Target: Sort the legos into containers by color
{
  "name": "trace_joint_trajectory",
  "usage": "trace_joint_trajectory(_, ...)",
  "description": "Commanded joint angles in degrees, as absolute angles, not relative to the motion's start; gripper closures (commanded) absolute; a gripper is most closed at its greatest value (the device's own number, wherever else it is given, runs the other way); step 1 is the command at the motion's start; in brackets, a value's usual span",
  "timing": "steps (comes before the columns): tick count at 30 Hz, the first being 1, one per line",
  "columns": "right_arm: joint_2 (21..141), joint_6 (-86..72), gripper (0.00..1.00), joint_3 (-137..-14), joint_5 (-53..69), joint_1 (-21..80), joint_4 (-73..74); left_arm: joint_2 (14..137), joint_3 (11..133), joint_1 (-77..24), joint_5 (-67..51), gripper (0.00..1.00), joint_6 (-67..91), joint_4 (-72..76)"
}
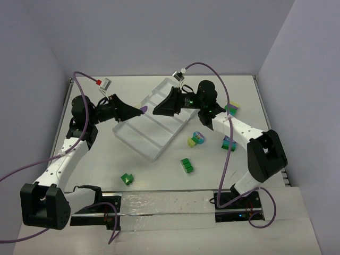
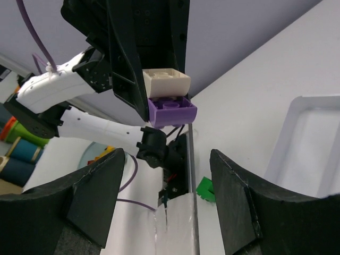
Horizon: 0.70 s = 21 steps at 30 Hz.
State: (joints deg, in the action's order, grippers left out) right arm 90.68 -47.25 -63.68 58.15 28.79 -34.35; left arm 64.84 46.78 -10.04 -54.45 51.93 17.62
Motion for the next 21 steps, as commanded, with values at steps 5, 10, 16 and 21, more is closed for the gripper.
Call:
trace_joint_trajectory(5, 95.6, -55.8, 0.29, -69.3, 61.1, 31.2, -46.9, 63.9, 46.6, -10.2, -56.5, 1.0, 52.3, 22.7)
trace_joint_trajectory(10, 97.1, -56.4, 0.33, -71.1, 61.3, 32.5, -47.0, 63.9, 46.2, -10.3, -56.7, 1.0, 52.5, 23.2)
trace_joint_trajectory(16, 98.3, -56.7, 0.41, -72.7, 60.8, 33.1, -46.8, 63.8, 45.7, -10.3, -56.7, 1.0, 52.6, 23.3)
trace_joint_trajectory(21, 99.1, -56.9, 0.48, -73.3, 60.8, 33.7, -46.7, 63.5, 45.6, -10.3, -57.1, 1.0, 52.4, 23.4)
